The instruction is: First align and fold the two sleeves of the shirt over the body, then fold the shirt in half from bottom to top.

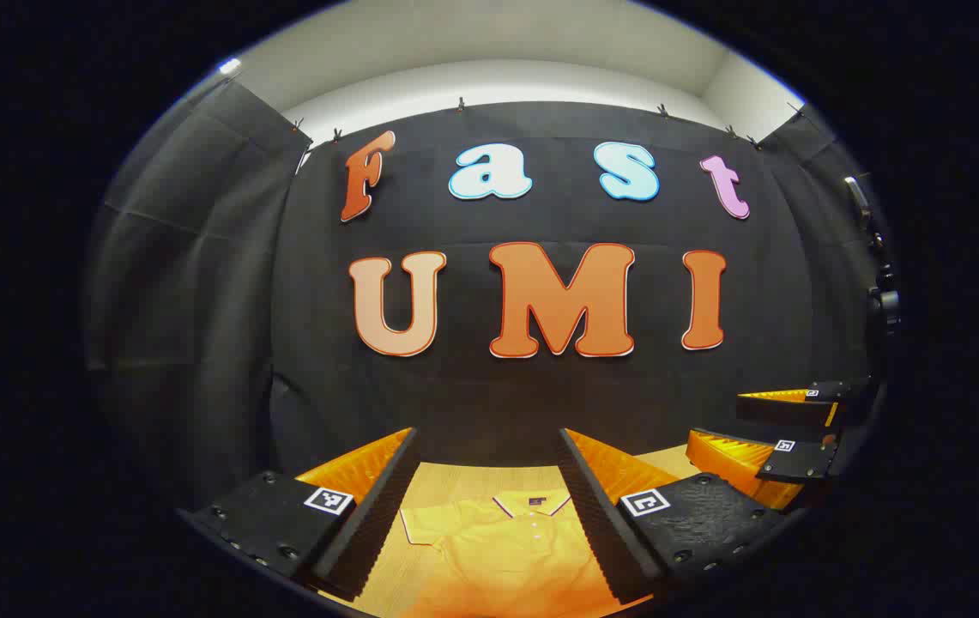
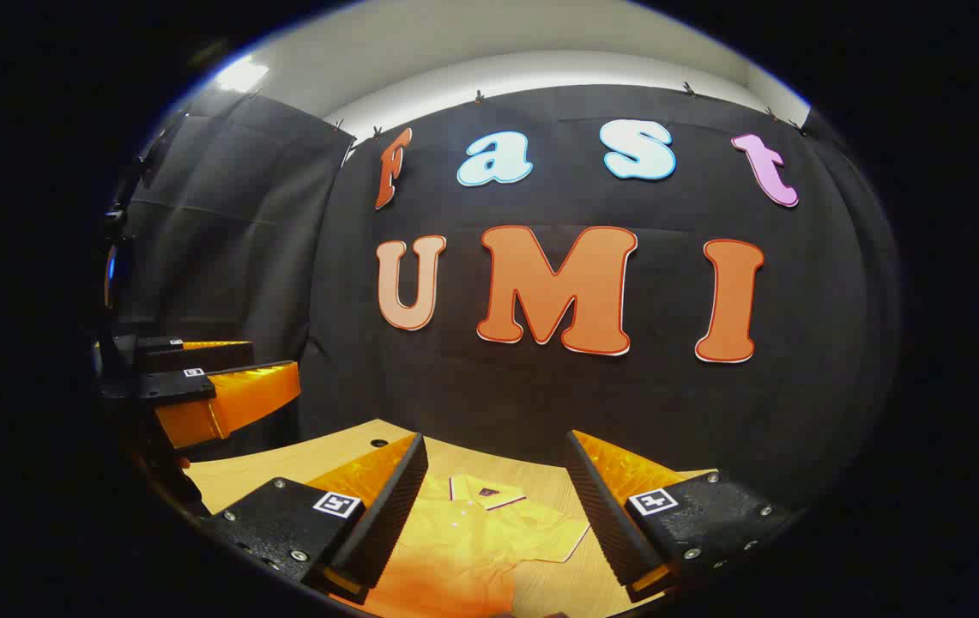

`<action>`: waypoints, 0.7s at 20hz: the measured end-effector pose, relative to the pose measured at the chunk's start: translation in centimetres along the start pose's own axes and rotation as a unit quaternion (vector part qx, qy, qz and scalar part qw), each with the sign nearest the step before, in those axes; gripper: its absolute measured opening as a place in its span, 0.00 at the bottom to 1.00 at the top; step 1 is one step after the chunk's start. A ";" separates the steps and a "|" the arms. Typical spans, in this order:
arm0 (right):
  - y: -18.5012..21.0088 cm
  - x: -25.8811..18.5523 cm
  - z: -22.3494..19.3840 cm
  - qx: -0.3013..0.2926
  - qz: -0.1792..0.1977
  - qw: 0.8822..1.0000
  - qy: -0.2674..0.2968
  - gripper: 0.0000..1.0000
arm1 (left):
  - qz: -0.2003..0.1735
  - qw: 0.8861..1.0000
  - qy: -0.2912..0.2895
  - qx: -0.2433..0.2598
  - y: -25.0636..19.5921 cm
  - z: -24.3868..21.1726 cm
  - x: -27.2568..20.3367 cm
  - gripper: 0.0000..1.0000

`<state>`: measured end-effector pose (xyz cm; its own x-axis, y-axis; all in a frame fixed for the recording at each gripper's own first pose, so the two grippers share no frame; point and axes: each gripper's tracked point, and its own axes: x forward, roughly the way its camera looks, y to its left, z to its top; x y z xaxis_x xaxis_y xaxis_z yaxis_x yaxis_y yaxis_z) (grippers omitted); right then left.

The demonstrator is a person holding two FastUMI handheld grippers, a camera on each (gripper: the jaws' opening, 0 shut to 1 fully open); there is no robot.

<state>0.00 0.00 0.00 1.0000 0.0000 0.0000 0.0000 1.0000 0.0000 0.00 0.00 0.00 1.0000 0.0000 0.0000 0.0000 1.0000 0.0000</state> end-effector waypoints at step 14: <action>-2.8 0.9 -2.4 -0.025 0.002 0.999 0.023 0.98 | -0.010 1.000 0.022 0.007 -1.4 -2.8 3.5 0.98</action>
<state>0.94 -2.78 -2.37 0.9990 0.0037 -0.0455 -0.0060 0.9987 -0.0507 3.48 -1.42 -2.76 0.9988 -0.0206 -0.0441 0.0212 0.9997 0.0143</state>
